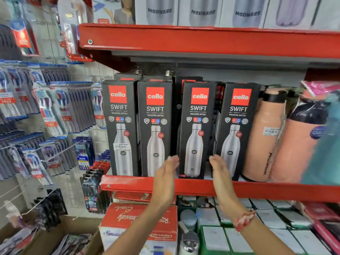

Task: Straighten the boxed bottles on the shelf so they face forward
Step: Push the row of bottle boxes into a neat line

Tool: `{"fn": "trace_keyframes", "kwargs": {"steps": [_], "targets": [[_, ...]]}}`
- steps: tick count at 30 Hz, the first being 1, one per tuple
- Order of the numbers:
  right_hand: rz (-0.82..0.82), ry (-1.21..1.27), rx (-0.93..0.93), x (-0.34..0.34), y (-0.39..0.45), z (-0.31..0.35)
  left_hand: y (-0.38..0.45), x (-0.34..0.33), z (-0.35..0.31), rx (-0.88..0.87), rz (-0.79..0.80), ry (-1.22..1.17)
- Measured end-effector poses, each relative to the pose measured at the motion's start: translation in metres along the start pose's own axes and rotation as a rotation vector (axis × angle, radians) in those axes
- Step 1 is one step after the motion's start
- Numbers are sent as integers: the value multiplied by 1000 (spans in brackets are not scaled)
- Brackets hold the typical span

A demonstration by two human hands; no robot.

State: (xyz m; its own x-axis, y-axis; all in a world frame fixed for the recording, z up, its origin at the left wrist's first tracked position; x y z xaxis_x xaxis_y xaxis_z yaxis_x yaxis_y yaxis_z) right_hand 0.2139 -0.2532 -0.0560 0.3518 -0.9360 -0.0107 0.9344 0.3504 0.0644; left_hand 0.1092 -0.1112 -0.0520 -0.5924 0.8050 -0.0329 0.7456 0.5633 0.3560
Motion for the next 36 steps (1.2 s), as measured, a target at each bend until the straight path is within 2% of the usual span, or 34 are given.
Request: {"fn": "trace_keyframes", "kwargs": {"steps": [4, 7, 12, 17, 21, 29, 32, 35, 36], "targets": [[151, -47, -185, -6, 18, -25, 3, -28, 10, 75, -15, 80], [187, -48, -281, -11, 21, -29, 4, -34, 16, 148, -15, 96], [367, 12, -239, -13, 39, -52, 3, -14, 18, 132, -132, 59], [371, -37, -246, -24, -3, -16, -11, -4, 15, 123, -121, 91], [432, -32, -267, -26, -8, -12, -12, -7, 9, 134, -79, 112], [508, 13, -260, -23, -11, -16, -14, -6, 9, 110, -108, 137], [442, -20, -234, -16, 5, -17, -17, -4, -2, 14, -179, 181], [147, -9, -66, 27, 21, -6, -27, -3, -30, -173, -351, 180], [37, 10, -24, 42, 21, -2, -28, -8, -35, -207, -359, 148]]}}
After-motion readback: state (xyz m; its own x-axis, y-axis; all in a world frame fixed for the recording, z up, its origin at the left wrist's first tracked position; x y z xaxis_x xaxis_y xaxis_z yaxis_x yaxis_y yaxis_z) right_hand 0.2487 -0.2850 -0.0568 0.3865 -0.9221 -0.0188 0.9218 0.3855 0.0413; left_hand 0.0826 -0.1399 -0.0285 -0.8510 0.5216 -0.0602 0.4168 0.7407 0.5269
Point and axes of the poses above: each hand's wrist, its own y-axis towards the middle knuckle, its own x-axis out of the back of the hand, z = x × y, the point moved 10 cm from there along y, towards the middle knuckle, and after that the axes turned 7 degrees about -x, right-handed, at the moved point
